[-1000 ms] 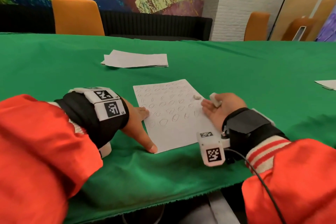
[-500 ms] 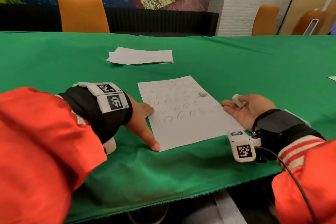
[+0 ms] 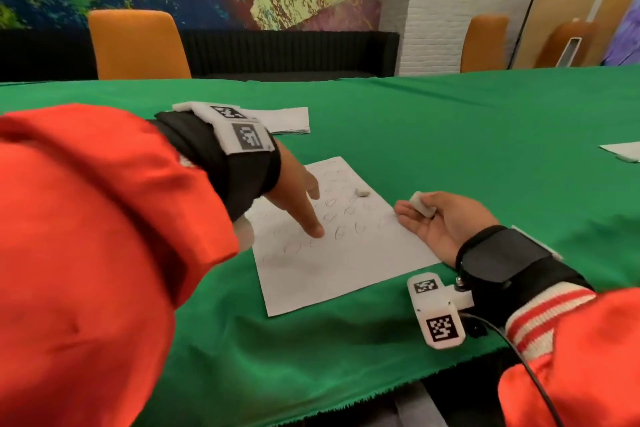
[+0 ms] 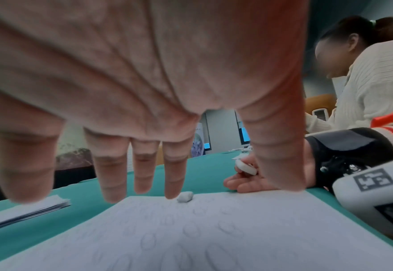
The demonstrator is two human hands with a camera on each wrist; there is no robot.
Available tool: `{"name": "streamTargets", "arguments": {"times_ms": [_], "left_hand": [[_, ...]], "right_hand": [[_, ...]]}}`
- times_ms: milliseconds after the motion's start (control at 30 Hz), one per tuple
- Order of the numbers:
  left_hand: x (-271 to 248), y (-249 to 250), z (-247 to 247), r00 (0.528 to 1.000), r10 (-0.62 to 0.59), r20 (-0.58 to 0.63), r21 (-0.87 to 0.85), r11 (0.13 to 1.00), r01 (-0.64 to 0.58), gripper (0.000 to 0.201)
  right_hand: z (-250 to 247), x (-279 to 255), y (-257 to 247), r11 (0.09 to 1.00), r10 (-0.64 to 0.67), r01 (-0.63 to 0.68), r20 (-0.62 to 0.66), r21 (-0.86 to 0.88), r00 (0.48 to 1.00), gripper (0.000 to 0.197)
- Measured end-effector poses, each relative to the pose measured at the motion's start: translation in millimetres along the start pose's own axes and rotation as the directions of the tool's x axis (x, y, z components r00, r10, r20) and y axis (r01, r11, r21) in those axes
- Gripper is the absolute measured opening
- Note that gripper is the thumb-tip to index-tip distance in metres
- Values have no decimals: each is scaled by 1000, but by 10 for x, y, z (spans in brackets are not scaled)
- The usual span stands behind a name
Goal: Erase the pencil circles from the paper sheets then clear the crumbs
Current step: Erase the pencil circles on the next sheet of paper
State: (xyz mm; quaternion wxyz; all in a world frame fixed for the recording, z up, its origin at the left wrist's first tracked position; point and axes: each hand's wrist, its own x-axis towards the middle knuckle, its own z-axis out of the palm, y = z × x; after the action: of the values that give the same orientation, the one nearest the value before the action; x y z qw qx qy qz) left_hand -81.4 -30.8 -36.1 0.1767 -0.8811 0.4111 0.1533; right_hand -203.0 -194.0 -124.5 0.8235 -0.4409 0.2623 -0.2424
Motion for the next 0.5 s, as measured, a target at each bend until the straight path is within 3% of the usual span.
{"name": "streamTargets", "arguments": {"times_ms": [333,500], "left_hand": [[397,378,-101,990,135,39,-182,975,-126,86],[565,503,-16,983,182,0,-59,982,-182,89]], "right_hand": [[-34,71,13,1000,21,-21,1,12,1000,13],[-39,88,2,999,36,-36,-18,16,999,12]]}}
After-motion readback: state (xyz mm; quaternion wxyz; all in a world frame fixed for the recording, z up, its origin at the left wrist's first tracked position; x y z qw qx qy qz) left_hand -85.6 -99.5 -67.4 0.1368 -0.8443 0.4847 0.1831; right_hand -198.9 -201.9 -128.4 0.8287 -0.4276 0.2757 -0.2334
